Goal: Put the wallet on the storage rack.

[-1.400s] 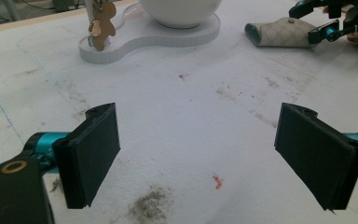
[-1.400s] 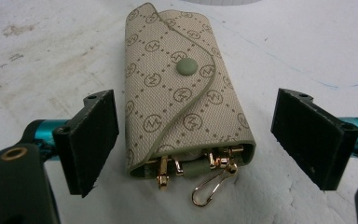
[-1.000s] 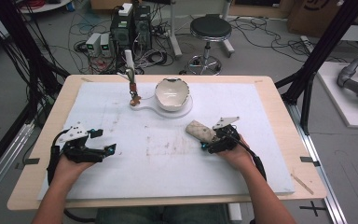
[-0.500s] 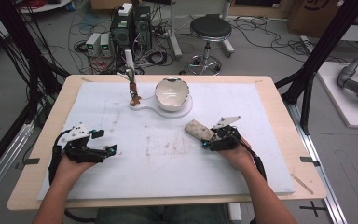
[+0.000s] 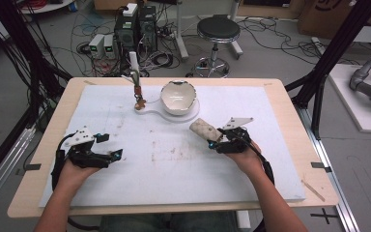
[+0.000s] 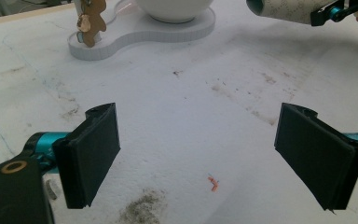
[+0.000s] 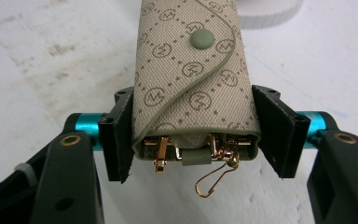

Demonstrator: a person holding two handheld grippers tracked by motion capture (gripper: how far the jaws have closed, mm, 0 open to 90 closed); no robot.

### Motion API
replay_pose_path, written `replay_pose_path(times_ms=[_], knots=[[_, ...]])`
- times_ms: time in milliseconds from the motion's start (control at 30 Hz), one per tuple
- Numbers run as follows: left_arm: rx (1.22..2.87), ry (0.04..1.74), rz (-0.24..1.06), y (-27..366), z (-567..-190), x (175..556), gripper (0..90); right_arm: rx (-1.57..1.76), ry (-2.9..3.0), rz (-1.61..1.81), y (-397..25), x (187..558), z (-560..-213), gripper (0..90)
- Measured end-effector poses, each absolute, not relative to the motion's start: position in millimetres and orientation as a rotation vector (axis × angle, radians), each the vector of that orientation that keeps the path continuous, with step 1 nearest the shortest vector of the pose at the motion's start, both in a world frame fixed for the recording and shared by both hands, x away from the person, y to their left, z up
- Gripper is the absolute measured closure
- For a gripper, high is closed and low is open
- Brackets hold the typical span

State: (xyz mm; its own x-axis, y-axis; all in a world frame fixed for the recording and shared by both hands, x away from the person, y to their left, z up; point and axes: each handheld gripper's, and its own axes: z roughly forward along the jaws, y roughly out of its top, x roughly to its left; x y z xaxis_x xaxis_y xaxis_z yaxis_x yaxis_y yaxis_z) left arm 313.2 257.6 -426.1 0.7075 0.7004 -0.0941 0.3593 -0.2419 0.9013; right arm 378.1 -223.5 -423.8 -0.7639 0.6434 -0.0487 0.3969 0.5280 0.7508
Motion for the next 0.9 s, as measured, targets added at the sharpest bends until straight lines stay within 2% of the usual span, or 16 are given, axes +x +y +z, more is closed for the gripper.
replay_pose_path(times_ms=[233,900], knots=[[1.853,0.827,0.399,257,-426,313,14.0,0.805,2.44,1.101,-208,377,-401,36.7],[1.851,0.829,0.406,259,-425,315,14.0,0.723,2.396,1.08,-166,421,-346,37.0]])
